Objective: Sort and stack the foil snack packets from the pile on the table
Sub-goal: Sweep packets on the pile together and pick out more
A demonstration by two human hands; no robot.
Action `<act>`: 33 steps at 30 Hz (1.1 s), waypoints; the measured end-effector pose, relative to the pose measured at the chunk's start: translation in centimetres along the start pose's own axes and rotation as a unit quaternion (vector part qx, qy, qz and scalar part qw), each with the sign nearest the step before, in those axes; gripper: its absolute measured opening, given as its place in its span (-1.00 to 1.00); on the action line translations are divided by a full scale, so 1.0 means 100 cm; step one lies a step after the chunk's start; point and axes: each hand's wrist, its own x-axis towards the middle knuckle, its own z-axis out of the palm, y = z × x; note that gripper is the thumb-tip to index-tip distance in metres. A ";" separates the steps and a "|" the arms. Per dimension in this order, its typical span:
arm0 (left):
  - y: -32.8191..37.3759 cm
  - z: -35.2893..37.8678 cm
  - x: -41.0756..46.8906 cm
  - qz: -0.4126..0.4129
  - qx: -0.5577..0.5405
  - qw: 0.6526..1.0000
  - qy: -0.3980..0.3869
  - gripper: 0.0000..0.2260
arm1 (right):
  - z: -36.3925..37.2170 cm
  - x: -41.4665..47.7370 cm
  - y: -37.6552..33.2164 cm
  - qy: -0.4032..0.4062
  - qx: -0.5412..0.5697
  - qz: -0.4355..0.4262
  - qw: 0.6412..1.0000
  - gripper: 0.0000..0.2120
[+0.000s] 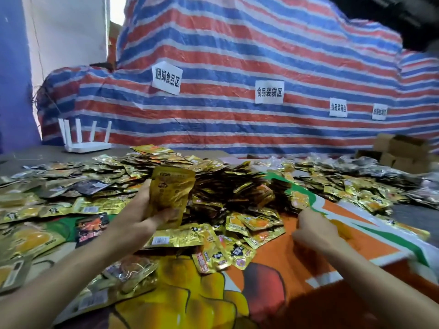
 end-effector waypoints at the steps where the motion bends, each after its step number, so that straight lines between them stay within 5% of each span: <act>1: -0.001 0.001 0.001 0.003 -0.002 1.000 -0.009 -0.60 | 0.003 0.001 0.005 0.005 0.001 0.007 1.000 -0.77; 7: -0.017 -0.003 -0.001 -0.032 -0.024 0.999 0.008 -0.65 | 0.007 0.000 0.008 0.050 -0.010 -0.006 0.999 -0.74; 12: -0.025 -0.017 -0.004 -0.085 -0.050 0.994 0.038 -0.65 | 0.001 0.000 -0.005 0.090 0.023 -0.005 0.996 -0.94; 18: -0.039 -0.032 -0.008 -0.120 -0.067 0.987 0.088 -0.69 | 0.002 0.003 -0.016 0.094 0.014 0.015 0.995 -0.75; 33: -0.058 -0.046 -0.016 -0.131 -0.105 0.977 0.129 -0.73 | -0.001 0.005 -0.010 0.087 -0.091 0.024 0.992 -0.78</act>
